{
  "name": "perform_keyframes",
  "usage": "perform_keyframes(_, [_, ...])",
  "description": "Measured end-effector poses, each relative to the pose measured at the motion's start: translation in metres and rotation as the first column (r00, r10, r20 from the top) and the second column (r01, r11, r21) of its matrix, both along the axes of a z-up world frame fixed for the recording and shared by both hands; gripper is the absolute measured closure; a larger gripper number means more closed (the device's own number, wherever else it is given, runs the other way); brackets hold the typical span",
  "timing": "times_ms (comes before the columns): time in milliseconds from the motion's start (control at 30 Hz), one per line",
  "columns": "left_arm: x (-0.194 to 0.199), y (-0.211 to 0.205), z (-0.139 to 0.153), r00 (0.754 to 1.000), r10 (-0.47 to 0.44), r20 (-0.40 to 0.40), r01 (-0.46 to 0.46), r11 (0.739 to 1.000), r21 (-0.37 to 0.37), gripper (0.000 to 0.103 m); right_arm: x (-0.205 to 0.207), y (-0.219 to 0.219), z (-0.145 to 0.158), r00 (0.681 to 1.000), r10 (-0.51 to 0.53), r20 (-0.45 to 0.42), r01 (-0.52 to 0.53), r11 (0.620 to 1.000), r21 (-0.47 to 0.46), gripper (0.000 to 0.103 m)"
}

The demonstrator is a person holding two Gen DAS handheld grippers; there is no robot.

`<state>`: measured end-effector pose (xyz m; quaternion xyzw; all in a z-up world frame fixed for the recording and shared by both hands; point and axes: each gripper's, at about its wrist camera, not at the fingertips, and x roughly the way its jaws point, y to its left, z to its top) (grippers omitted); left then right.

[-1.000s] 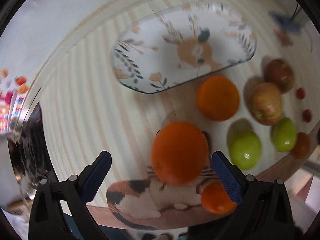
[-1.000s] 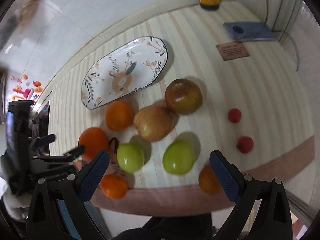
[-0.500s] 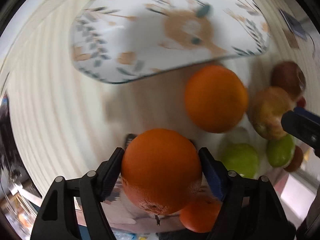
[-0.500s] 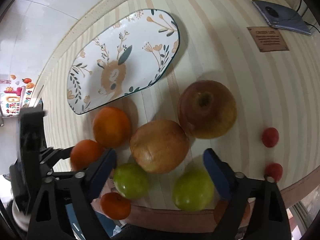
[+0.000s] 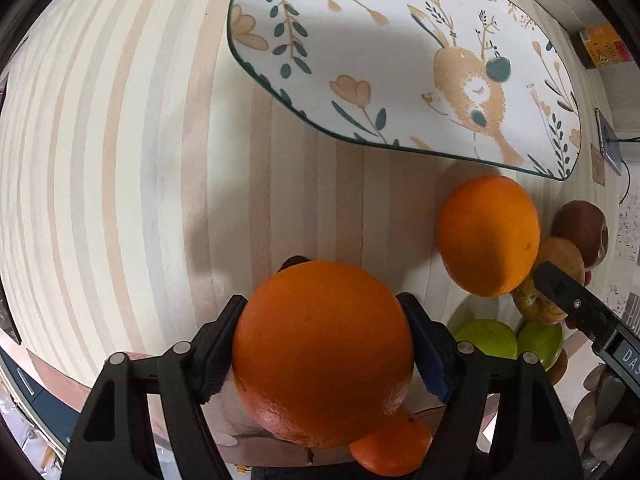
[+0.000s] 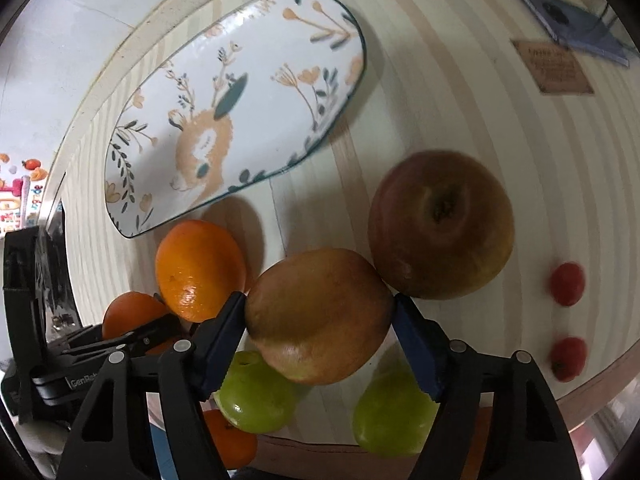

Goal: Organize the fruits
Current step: 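Carry the orange and apple onto the deer plate and open both tools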

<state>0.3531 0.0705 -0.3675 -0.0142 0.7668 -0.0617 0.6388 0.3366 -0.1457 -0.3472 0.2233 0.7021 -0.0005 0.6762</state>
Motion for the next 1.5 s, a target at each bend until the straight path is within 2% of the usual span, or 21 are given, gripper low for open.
perform_keyframes(100, [-0.006, -0.005, -0.002, 1.0, -0.02, 0.015, 0.02, 0.999, 0.028, 0.029, -0.004, 0.003, 0.002, 1.0, 0.009, 0.003, -0.009, 1.0, -0.017, 0.028])
perform_keyframes(200, [-0.009, 0.003, 0.009, 0.999, -0.014, 0.03, 0.013, 1.0, 0.01, 0.029, -0.007, 0.005, 0.005, 1.0, 0.015, 0.006, -0.015, 1.0, -0.004, 0.028])
perform_keyframes(300, [0.005, -0.013, 0.04, 0.999, -0.006, 0.041, 0.007, 1.0, -0.012, 0.029, -0.007, 0.007, 0.015, 1.0, 0.015, 0.021, -0.015, 1.0, 0.013, 0.028])
perform_keyframes(500, [0.025, -0.003, 0.085, 0.996, 0.049, 0.072, -0.039, 0.99, -0.137, 0.029, 0.007, 0.003, 0.053, 0.997, -0.002, 0.081, -0.006, 0.996, 0.093, 0.028])
perform_keyframes(633, [0.077, -0.011, 0.115, 0.99, 0.069, 0.125, -0.045, 0.982, -0.185, 0.029, 0.042, 0.001, 0.072, 0.991, 0.012, 0.136, -0.027, 0.994, 0.103, 0.028])
perform_keyframes(800, [0.122, -0.039, 0.113, 0.985, 0.084, 0.153, -0.06, 0.986, -0.157, 0.029, 0.108, 0.002, 0.061, 0.98, 0.127, 0.151, -0.128, 0.992, -0.006, 0.028])
perform_keyframes(867, [0.146, -0.041, 0.095, 0.986, 0.099, 0.131, -0.08, 0.986, -0.146, 0.029, 0.128, 0.005, 0.054, 0.973, 0.189, 0.133, -0.186, 0.982, -0.04, 0.028])
perform_keyframes(1000, [0.167, -0.049, 0.07, 0.99, 0.111, 0.082, -0.1, 0.986, -0.134, 0.029, 0.159, 0.015, 0.037, 0.954, 0.284, 0.096, -0.276, 0.957, -0.088, 0.028])
perform_keyframes(1267, [0.173, -0.055, 0.052, 0.994, 0.098, 0.044, -0.093, 0.99, -0.104, 0.029, 0.177, 0.021, 0.016, 0.93, 0.363, 0.052, -0.358, 0.929, -0.094, 0.028])
perform_keyframes(1433, [0.179, -0.07, 0.037, 0.997, 0.072, 0.025, -0.071, 0.996, -0.048, 0.029, 0.185, 0.017, 0.011, 0.941, 0.336, 0.033, -0.333, 0.94, -0.073, 0.027])
perform_keyframes(1467, [0.179, -0.072, 0.037, 0.998, 0.061, 0.034, -0.06, 0.997, -0.042, 0.029, 0.183, 0.017, 0.012, 0.946, 0.324, 0.03, -0.322, 0.945, -0.057, 0.02])
perform_keyframes(1500, [0.18, -0.072, 0.038, 0.997, 0.056, 0.045, -0.054, 0.998, -0.036, 0.028, 0.183, 0.015, 0.014, 0.948, 0.316, 0.029, -0.315, 0.948, -0.056, 0.006])
